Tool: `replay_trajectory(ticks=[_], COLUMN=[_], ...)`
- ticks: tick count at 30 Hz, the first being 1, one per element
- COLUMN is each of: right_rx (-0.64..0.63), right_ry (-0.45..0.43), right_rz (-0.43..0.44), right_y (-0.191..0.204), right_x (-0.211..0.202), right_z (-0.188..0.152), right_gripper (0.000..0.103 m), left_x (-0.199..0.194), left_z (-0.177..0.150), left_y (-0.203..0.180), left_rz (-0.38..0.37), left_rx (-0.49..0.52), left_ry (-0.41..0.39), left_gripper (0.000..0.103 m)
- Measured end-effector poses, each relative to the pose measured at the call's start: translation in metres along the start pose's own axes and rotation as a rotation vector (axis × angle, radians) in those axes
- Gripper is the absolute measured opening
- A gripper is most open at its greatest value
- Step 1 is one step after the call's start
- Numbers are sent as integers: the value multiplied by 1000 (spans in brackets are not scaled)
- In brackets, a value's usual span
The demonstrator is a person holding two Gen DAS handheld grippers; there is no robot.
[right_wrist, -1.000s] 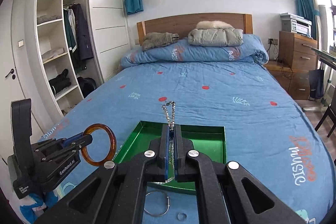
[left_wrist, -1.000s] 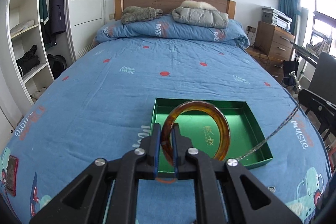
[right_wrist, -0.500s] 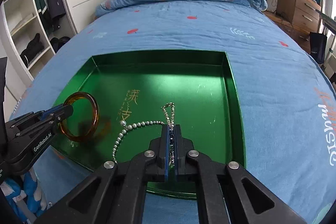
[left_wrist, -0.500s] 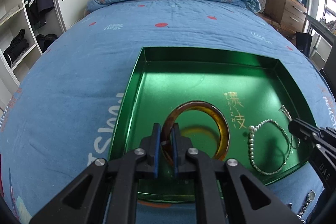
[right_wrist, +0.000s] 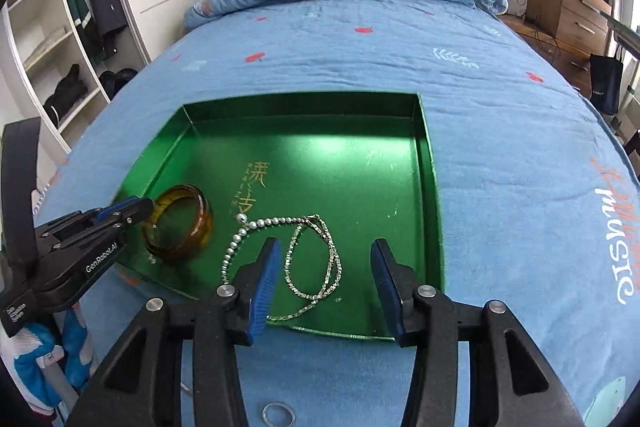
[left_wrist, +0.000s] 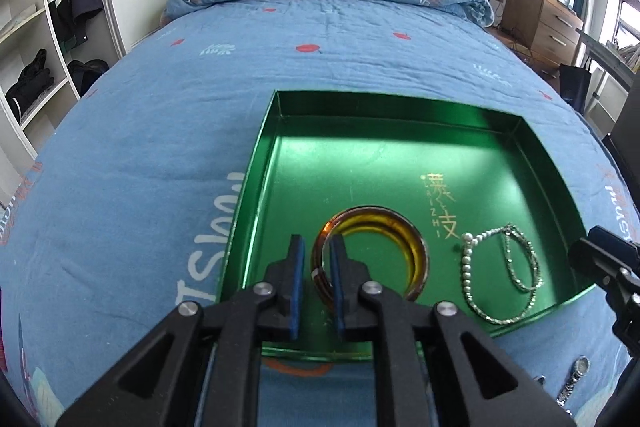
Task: Organize jewelry
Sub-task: 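Lift both open tools out of the green tray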
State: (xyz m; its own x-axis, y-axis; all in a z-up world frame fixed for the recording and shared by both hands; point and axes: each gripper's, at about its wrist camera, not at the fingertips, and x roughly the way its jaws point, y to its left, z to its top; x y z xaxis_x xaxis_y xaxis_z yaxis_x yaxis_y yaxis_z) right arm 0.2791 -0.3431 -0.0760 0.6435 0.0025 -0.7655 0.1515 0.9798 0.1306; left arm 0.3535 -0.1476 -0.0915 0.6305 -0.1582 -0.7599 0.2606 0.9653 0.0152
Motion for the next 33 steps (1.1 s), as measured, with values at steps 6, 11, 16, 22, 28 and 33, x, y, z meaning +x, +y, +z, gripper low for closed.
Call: replay_trajectory(ticks=[6,11,16,22,28,33], right_rx=[6,0,-29,-59,-65,-64], right_ry=[-155,-242,-263,-265,-268,-275], right_rz=[19,58,52,30,21,10], right_y=[5,14,27,36,41,44], right_x=[-101,-181,-238,-273,-290,-301], right_z=[-12,-40,-77,-116,-137,-150], right_gripper=[53,58,59,59,59,52], left_x=[-99,-180,-252,-312,-335,-340], left_z=[-10,-34,-60,-89,-108,-119], left_y=[9,22,35,52,66,72], left_rz=[-22,-5,22,32,1,-20], left_rx=[-1,4,10,-6,-29,-22], left_ry=[-120,-167,-216,-271,-278,-274], left_gripper=[13,13,13,13,13,14])
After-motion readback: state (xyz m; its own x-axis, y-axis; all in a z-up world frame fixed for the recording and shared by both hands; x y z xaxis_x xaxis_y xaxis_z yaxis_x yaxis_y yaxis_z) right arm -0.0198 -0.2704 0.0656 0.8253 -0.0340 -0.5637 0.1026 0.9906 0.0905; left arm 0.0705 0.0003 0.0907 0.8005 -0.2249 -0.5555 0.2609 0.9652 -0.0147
